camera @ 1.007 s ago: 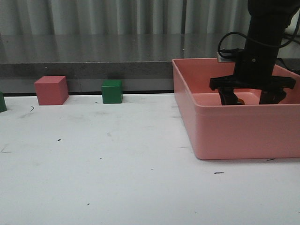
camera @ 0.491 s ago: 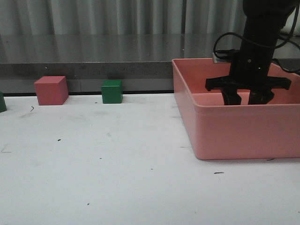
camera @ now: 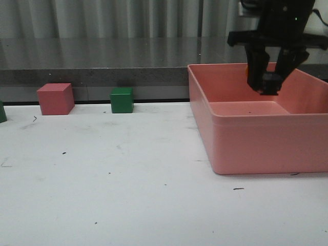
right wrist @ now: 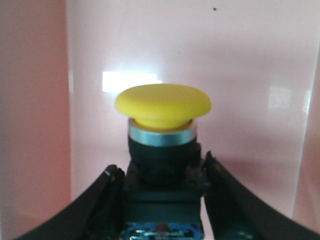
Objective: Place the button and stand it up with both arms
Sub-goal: 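Lift the button out of the bin with the right gripper toward the left arm's side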
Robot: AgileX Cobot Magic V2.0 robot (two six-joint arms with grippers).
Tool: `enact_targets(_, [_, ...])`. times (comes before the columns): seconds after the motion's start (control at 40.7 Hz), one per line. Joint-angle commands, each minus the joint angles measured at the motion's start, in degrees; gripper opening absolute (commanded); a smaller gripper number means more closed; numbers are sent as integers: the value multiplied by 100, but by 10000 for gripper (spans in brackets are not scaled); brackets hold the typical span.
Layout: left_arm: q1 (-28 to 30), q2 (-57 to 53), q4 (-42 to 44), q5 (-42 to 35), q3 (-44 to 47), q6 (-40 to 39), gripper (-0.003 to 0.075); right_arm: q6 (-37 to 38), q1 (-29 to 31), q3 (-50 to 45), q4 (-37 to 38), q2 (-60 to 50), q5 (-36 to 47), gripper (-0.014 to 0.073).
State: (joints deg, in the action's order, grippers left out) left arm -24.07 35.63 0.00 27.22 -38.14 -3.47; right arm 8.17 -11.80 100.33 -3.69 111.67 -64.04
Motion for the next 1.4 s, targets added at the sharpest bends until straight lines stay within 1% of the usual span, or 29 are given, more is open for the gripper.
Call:
enact_targets(0.0, [-44, 29, -38, -454, -217, -24, 545, -29, -345, 187, -245, -696, 24, 255])
enact_targets(0.123, [-44, 29, -38, -454, -217, -24, 545, -4, -970, 187, -431, -957, 18, 255])
enact_targets(0.246, [-44, 29, -38, -454, -217, -24, 545, 166, -1648, 198, -635, -980, 96, 255])
enact_targets(0.393, [-44, 29, -38, -454, -217, -24, 545, 542, -2436, 198, -628, -799, 358, 255])
enact_targets(0.54, [-44, 29, -38, -454, -217, -24, 545, 988, -2985, 231, -623, -399, 733, 255])
enact_targets(0.614, [-44, 29, -38, -454, -217, -24, 545, 1197, -3144, 332, -623, -120, 772, 255])
enact_targets(0.737, [-44, 29, -38, -454, -217, -24, 545, 1508, -3304, 691, -613, 422, 615, 255])
enact_targets(0.909, [-44, 29, -38, -454, -217, -24, 545, 1972, -3384, 1284, -561, 1093, 255, 255])
enact_targets(1.007, [-44, 29, -38, -464, -217, -24, 545, 2285, -3416, 1595, -375, 1433, 122, 255])
enact_targets(1.154, [-44, 29, -38, -464, -217, -24, 545, 2679, -3415, 2074, -126, 1848, -218, 255])
enact_targets(1.252, [-44, 29, -38, -464, -217, -24, 545, 2975, -3415, 2287, -29, 2002, -235, 255])
enact_targets(1.375, [-44, 29, -38, -464, -217, -24, 545, 3087, -3415, 2455, -29, 2156, -281, 255])
